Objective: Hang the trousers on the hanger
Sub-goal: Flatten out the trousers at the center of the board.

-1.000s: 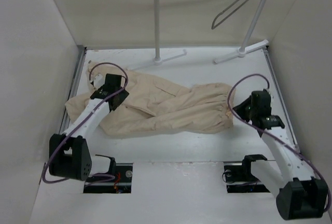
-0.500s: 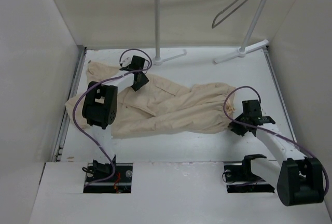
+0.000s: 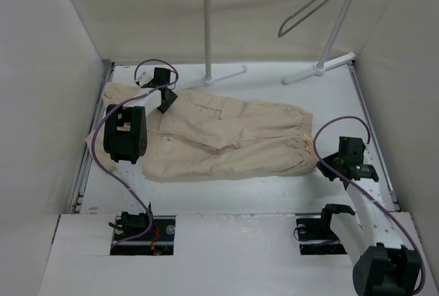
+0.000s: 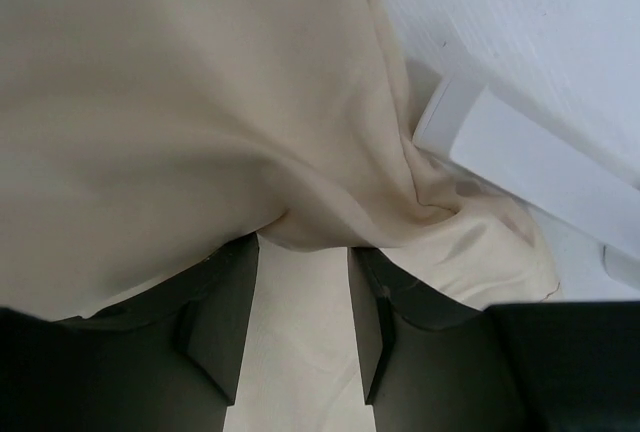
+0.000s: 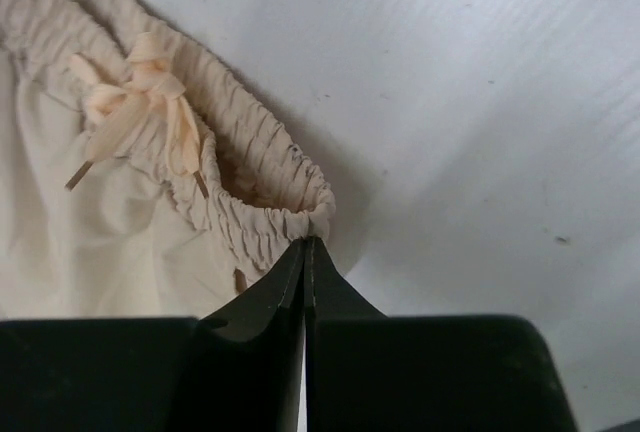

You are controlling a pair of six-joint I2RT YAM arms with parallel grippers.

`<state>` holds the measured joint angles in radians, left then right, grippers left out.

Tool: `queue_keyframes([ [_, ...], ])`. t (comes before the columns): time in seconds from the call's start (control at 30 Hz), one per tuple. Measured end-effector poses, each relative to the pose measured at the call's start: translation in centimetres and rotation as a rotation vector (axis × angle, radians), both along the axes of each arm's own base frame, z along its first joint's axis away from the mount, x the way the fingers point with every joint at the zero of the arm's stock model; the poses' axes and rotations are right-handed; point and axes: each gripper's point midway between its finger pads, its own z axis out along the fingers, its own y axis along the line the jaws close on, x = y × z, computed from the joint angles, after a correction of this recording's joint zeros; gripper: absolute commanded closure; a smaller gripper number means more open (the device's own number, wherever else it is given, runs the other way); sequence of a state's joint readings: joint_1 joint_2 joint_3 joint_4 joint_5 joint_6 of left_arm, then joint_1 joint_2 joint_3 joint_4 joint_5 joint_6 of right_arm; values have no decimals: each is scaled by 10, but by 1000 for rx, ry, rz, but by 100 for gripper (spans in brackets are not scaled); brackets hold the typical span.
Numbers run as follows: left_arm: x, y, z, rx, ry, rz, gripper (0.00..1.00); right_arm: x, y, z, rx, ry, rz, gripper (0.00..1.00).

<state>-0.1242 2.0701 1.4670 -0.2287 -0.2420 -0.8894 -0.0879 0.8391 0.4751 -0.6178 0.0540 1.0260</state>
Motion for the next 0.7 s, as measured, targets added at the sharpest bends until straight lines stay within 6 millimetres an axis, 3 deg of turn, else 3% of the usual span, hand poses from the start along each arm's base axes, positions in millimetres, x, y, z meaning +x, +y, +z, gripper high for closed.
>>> queue_keyframes([
  [0.1, 3, -1, 3, -8, -12, 10, 57, -12, -15, 12, -25, -23, -70, 47],
  [0.17, 5, -2, 6, -12, -22, 12, 54, -15, -24, 21, -54, -23, -90, 33],
  [0.2, 5, -3, 8, -15, -27, 11, 53, -13, -26, 28, -68, -27, -85, 30],
  [0.33, 1, -12, 35, -29, -89, -3, 52, 25, -27, 62, -116, -68, 30, 37],
  [0.43, -13, -30, 74, -44, -168, -42, 51, 80, -22, 76, -133, -115, 148, 46],
  [0.57, -44, -78, 112, -76, -264, -151, 51, 142, -21, 57, -126, -108, 242, 41],
  [0.63, -66, -102, 112, -88, -266, -215, 51, 161, -22, 41, -117, -83, 263, 38],
  [0.7, -93, -121, 97, -92, -233, -279, 52, 172, -23, 24, -107, -50, 279, 40],
])
